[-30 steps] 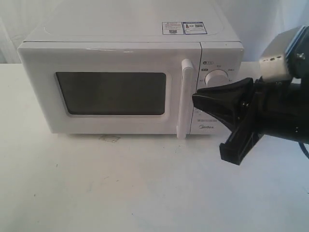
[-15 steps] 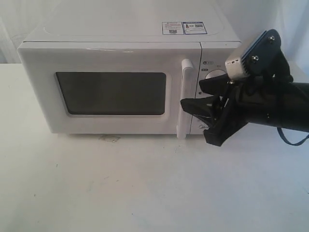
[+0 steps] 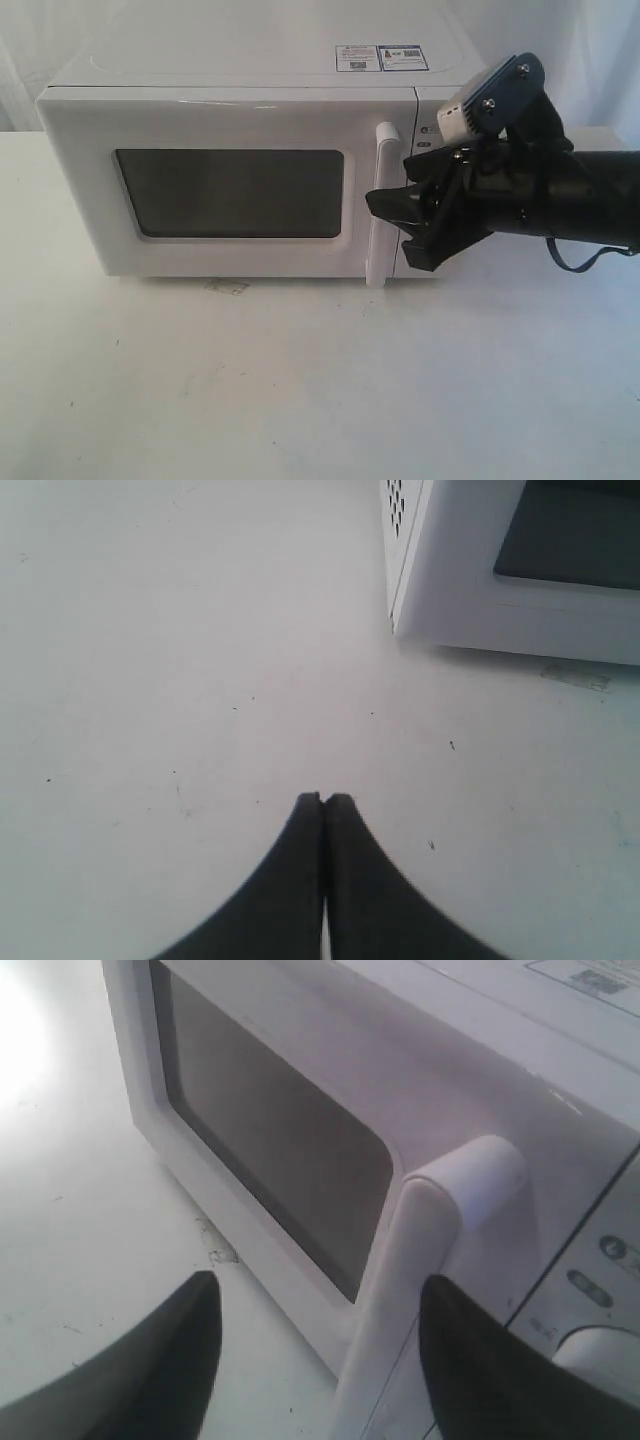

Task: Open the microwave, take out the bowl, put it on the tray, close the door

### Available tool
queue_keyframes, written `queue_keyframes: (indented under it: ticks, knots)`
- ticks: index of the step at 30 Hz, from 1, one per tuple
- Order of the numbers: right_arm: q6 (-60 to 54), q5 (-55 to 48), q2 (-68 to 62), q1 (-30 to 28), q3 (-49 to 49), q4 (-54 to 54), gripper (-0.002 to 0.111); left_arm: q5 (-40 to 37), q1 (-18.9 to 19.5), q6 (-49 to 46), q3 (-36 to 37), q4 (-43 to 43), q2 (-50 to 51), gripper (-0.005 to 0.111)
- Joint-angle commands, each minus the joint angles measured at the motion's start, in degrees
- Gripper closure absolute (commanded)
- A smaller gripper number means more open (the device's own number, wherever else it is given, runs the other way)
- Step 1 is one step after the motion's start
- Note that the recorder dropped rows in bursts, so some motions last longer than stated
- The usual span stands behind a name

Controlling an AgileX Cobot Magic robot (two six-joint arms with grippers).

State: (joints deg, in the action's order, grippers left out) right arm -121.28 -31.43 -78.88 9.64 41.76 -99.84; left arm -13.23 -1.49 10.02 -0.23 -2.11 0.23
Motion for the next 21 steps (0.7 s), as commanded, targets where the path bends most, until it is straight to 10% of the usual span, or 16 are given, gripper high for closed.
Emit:
queue_keyframes:
  ticks: [1, 21]
  knots:
    - [-1.5, -0.2, -1.9, 0.1, 2.0, -0.1, 0.053, 0.0, 0.1, 0.1, 0.2, -0.2, -0.2, 0.107]
    - [-1.5, -3.7, -8.7, 0.1, 6.1, -0.1, 0.054, 0.0, 0.1, 0.1, 0.2, -0.2, -0.2, 0.107]
